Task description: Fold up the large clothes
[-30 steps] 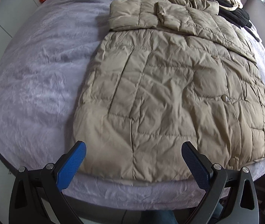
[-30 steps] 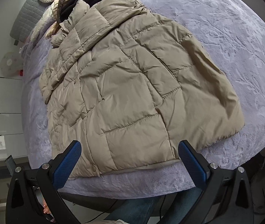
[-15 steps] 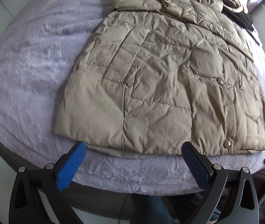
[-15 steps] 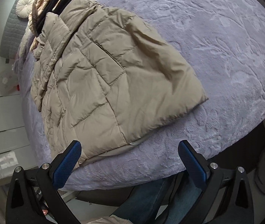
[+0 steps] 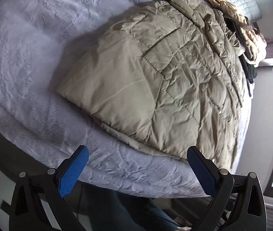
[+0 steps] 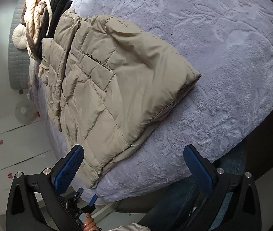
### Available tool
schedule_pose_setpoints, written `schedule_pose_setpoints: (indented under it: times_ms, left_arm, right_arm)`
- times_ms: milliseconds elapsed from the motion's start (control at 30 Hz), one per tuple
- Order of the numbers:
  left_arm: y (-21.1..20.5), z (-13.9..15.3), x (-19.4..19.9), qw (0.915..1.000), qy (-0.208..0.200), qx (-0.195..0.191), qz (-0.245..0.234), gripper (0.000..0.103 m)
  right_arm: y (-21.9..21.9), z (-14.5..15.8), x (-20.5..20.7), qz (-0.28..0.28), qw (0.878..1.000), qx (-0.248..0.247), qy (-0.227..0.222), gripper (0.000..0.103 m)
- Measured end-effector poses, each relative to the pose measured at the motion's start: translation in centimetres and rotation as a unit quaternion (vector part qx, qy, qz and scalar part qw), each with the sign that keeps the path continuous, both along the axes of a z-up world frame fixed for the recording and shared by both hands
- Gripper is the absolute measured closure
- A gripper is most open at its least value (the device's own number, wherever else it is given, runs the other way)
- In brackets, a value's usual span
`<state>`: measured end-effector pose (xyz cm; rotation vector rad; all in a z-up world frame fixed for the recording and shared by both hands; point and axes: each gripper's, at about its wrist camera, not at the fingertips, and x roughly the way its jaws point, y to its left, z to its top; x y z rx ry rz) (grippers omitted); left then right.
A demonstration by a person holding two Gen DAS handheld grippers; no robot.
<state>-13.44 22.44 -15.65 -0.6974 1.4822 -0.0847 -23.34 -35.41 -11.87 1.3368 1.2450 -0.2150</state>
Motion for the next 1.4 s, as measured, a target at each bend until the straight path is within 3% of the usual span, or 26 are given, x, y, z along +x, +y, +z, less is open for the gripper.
schedule_pose_setpoints:
  times_ms: [233, 533, 767, 800, 867, 933, 967, 1000, 1033, 1067, 1267, 1400]
  left_arm:
    - [-1.1, -1.6, 2.2, 0.9990, -0.001, -0.043, -0.012, 0.001]
    - [-2.4, -2.6, 4.5, 0.9981, -0.005, -0.054, -0.030, 0.001]
    - [-2.4, -3.0, 5.2, 0.9969, 0.001, -0.061, -0.050, 0.001]
    - [-2.5, -3.0, 5.3, 0.9968, 0.001, -0.059, -0.053, 0.001]
    - [-2.6, -3.0, 5.6, 0.9970, -0.002, -0.049, -0.060, 0.002]
    - [-2.7, -2.9, 5.9, 0.9973, -0.002, -0.036, -0.064, 0.018]
    - [-2.6, -3.0, 6.0, 0.9972, -0.002, -0.032, -0.067, 0.039]
    - [-2.7, -3.0, 6.2, 0.9970, -0.001, -0.030, -0.072, 0.069]
    - [-2.7, -3.1, 6.3, 0.9967, -0.001, -0.029, -0.075, 0.083]
    - [-2.5, -3.0, 6.5, 0.9966, -0.004, -0.036, -0.074, 0.091]
    - [-0.7, 1.1, 7.6, 0.9947, -0.057, -0.082, -0.024, 0.094]
    - [-0.9, 5.4, 10.2, 0.9902, -0.113, -0.081, -0.004, 0.094]
  right_arm:
    - [0.2, -1.3, 0.3, -0.034, 0.999, 0.028, -0.006, 0.000]
    - [1.4, -2.1, 1.7, -0.035, 0.999, 0.019, 0.006, 0.000]
    - [1.9, -2.7, 2.2, -0.071, 0.997, 0.009, 0.004, 0.001]
    - [1.9, -2.8, 2.1, -0.078, 0.997, 0.010, 0.003, 0.004]
    - [2.0, -3.1, 2.1, -0.087, 0.996, 0.011, 0.005, 0.020]
    - [2.1, -3.5, 2.0, -0.093, 0.995, 0.019, 0.013, 0.050]
    - [2.1, -3.7, 1.9, -0.095, 0.995, 0.023, 0.012, 0.058]
    - [2.1, -3.8, 1.9, -0.095, 0.995, 0.029, 0.006, 0.077]
    - [2.1, -3.7, 2.0, -0.095, 0.995, 0.031, -0.002, 0.089]
    - [2.1, -3.4, 2.2, -0.092, 0.995, 0.029, -0.007, 0.091]
    - [1.5, -0.4, 5.3, -0.032, 0.997, 0.031, -0.058, 0.096]
    - [0.4, 2.7, 9.6, 0.009, 0.995, 0.026, -0.097, 0.096]
